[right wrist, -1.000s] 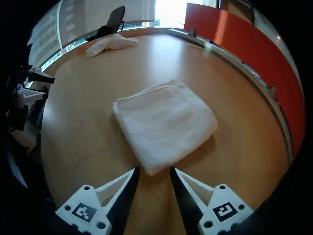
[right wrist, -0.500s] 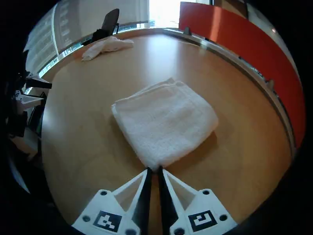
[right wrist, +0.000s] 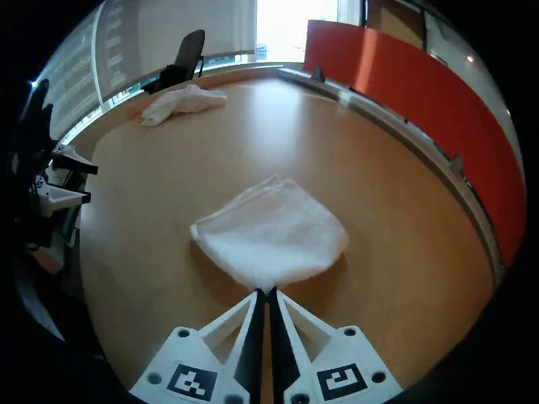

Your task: Fold towel

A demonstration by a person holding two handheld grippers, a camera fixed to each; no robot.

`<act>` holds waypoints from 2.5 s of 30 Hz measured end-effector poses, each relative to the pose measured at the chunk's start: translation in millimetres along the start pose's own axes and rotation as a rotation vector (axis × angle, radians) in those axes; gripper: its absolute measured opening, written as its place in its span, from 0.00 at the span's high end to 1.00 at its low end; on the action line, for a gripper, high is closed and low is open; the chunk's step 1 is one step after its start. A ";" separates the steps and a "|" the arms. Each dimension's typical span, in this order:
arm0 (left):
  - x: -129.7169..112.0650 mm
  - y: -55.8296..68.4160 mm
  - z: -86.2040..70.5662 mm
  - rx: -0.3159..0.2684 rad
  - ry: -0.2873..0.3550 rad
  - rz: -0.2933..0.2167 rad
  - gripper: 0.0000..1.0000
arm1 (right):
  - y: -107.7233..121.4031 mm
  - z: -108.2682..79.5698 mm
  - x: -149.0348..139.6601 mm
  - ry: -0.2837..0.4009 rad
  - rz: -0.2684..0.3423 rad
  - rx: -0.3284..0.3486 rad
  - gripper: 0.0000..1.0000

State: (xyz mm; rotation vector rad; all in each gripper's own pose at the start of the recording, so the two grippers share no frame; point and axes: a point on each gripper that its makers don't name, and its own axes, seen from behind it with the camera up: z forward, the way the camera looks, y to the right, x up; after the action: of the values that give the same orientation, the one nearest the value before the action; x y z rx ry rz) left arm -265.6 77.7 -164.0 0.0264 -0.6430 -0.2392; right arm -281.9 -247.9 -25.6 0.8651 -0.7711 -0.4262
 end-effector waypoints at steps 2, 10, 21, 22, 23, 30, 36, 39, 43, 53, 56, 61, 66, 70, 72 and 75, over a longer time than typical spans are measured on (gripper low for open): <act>5.3 1.3 1.2 -0.005 0.009 0.003 0.03 | 8.3 -7.7 16.8 0.021 -0.008 -0.012 0.96; 29.3 8.9 4.1 -0.023 0.053 0.021 0.03 | 34.4 -42.9 78.0 0.106 -0.049 -0.025 0.96; 49.0 18.5 6.2 -0.045 0.081 0.049 0.03 | 90.5 -101.0 107.2 0.167 -0.038 -0.090 0.96; 49.7 19.4 6.5 -0.047 0.081 0.050 0.03 | 97.3 -106.1 105.4 0.166 -0.035 -0.098 0.96; 50.5 20.4 6.8 -0.049 0.082 0.052 0.03 | 104.9 -111.8 103.4 0.165 -0.031 -0.108 0.96; 51.8 26.1 8.7 -0.054 0.075 0.051 0.03 | 152.2 -146.0 76.3 0.141 -0.002 -0.162 0.96; 53.3 29.2 9.9 -0.049 0.068 0.053 0.03 | 191.2 -170.2 46.3 0.113 0.037 -0.201 0.96; 54.2 31.3 10.8 -0.046 0.064 0.054 0.03 | 209.0 -180.3 31.5 0.099 0.057 -0.218 0.96; 54.8 35.0 11.9 -0.042 0.060 0.055 0.03 | 229.7 -193.3 11.4 0.079 0.080 -0.237 0.96; 54.7 48.6 17.3 -0.040 0.043 0.062 0.03 | 278.0 -225.8 -31.5 0.034 0.110 -0.303 0.96; 55.8 52.6 18.6 -0.041 0.040 0.067 0.03 | 290.2 -234.9 -42.8 0.019 0.118 -0.321 0.96; 58.7 58.1 19.9 -0.043 0.040 0.069 0.03 | 304.8 -250.4 -60.3 -0.003 0.133 -0.348 0.96; 60.7 63.3 21.3 -0.047 0.039 0.075 0.03 | 312.3 -264.8 -76.8 -0.018 0.153 -0.368 0.96; 60.6 68.0 22.1 -0.053 0.036 0.083 0.03 | 313.0 -272.1 -88.9 -0.025 0.169 -0.383 0.96; 60.6 70.5 22.5 -0.058 0.035 0.087 0.03 | 311.9 -275.1 -94.4 -0.026 0.179 -0.390 0.96; 60.7 73.8 23.2 -0.064 0.033 0.093 0.03 | 308.5 -279.4 -102.9 -0.025 0.195 -0.397 0.96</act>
State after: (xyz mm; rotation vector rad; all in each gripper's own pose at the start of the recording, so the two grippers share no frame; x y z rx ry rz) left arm -216.7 136.6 -102.3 -0.0609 -0.6020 -0.1687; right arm -129.6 142.6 64.6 0.4105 -0.7532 -0.3988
